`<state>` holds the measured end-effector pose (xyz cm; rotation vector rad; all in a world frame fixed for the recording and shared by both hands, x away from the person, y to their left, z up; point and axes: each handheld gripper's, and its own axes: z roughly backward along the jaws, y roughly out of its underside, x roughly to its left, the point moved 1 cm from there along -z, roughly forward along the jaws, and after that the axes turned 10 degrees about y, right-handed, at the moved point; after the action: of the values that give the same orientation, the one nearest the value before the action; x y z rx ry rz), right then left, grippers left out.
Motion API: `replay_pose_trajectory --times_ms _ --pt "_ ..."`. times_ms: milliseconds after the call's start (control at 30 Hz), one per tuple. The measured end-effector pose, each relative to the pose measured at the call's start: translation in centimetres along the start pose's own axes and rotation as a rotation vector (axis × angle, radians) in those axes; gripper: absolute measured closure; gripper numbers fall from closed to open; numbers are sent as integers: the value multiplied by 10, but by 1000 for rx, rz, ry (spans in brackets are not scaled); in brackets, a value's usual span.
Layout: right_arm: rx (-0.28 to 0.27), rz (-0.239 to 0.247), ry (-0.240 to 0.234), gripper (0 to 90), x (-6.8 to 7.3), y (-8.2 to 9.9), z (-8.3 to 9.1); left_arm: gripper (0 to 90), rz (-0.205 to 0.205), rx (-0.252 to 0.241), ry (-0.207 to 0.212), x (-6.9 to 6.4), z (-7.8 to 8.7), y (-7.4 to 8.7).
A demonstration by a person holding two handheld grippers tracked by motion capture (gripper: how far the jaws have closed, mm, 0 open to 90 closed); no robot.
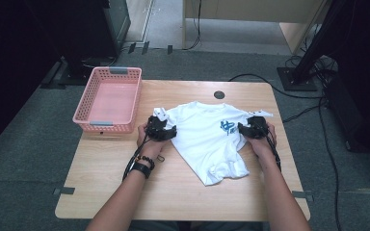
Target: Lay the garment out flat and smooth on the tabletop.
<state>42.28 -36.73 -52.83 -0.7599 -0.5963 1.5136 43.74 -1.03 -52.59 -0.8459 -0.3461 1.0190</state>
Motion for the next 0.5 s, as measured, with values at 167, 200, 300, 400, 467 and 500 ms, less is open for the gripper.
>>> replay_pose_trajectory --times_ms 167,200,300,400,467,500 --pt "-23 -13 87 396 -6 -11 -16 315 3 7 16 3 -13 -11" --pt "-31 6 107 398 -5 -12 -17 310 10 1 23 3 -13 -12" --pt "-35 -19 95 387 -6 -11 -11 293 11 -12 9 6 -7 -10" --pt "-82 -27 60 384 -8 -7 7 294 9 -54 24 6 5 -5" --pt "-87 13 39 386 -7 -3 23 293 10 -70 35 5 14 -2" --pt "-86 27 3 388 -6 -1 32 294 7 -70 39 3 18 0"
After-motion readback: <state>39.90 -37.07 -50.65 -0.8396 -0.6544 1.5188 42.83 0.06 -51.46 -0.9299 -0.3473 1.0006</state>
